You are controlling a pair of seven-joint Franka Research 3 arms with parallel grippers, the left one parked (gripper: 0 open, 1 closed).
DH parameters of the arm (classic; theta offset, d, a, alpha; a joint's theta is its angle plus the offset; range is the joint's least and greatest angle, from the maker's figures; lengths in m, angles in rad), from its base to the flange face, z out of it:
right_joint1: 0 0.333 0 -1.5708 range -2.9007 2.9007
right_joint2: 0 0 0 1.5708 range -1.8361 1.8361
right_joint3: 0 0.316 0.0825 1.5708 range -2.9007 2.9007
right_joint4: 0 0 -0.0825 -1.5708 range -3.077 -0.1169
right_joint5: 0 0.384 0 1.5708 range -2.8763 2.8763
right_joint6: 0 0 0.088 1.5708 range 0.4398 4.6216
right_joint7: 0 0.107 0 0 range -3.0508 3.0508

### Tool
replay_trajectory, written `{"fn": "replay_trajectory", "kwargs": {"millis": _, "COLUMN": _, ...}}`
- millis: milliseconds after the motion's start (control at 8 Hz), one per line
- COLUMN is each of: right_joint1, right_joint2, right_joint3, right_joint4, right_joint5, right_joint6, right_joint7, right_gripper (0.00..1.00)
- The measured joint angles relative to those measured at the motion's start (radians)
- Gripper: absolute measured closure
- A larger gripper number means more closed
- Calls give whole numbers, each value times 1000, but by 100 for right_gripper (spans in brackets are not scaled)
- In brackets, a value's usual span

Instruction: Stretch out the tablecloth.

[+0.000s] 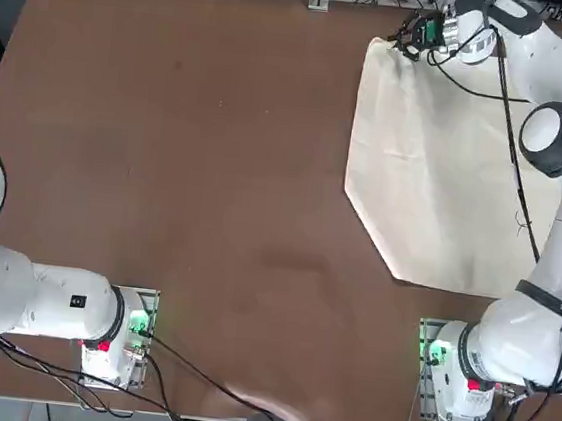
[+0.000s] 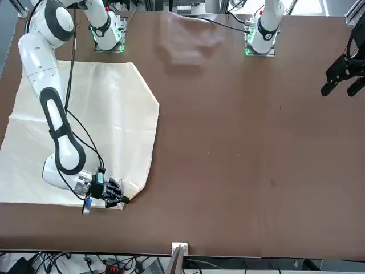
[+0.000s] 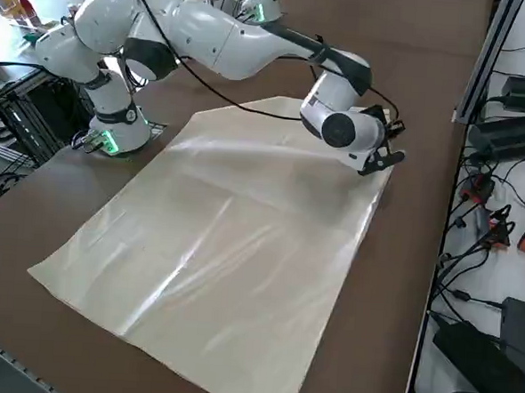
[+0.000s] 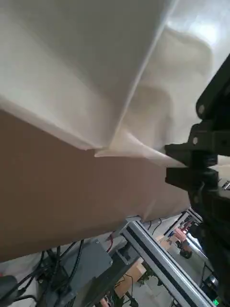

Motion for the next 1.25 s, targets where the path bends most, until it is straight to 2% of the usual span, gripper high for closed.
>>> {"fn": "replay_trajectory", "kwargs": {"millis": 125, "right_joint1": 0, "right_joint2": 4, "right_joint3": -1, "right_joint4": 1, "right_joint5": 0, "right_joint6": 10, "right_joint7": 0, "right_gripper": 94}}
{"fn": "replay_trajectory", "kwargs": {"millis": 375, "right_joint1": 0, "right_joint2": 6, "right_joint3": -1, "right_joint4": 1, "right_joint5": 0, "right_joint6": 13, "right_joint7": 1, "right_gripper": 83}}
{"fn": "replay_trajectory", "kwargs": {"millis": 500, "right_joint1": 1, "right_joint2": 7, "right_joint3": -1, "right_joint4": 2, "right_joint5": 0, "right_joint6": 13, "right_joint7": 1, "right_gripper": 67}}
{"fn": "replay_trajectory", "kwargs": {"millis": 875, "right_joint1": 13, "right_joint2": 10, "right_joint3": -1, "right_joint4": 6, "right_joint5": 0, "right_joint6": 13, "right_joint7": -1, "right_gripper": 7}}
{"fn": "replay_trajectory", "kwargs": {"millis": 1000, "right_joint1": 20, "right_joint2": 10, "right_joint3": -1, "right_joint4": 10, "right_joint5": 0, "right_joint6": 13, "right_joint7": -4, "right_gripper": 1}}
{"fn": "replay_trajectory", "kwargs": {"millis": 1125, "right_joint1": 27, "right_joint2": 9, "right_joint3": -2, "right_joint4": 17, "right_joint5": -24, "right_joint6": 13, "right_joint7": -8, "right_gripper": 0}}
{"fn": "replay_trajectory", "kwargs": {"millis": 1250, "right_joint1": 33, "right_joint2": 7, "right_joint3": -2, "right_joint4": 29, "right_joint5": -89, "right_joint6": 13, "right_joint7": -13, "right_gripper": 0}}
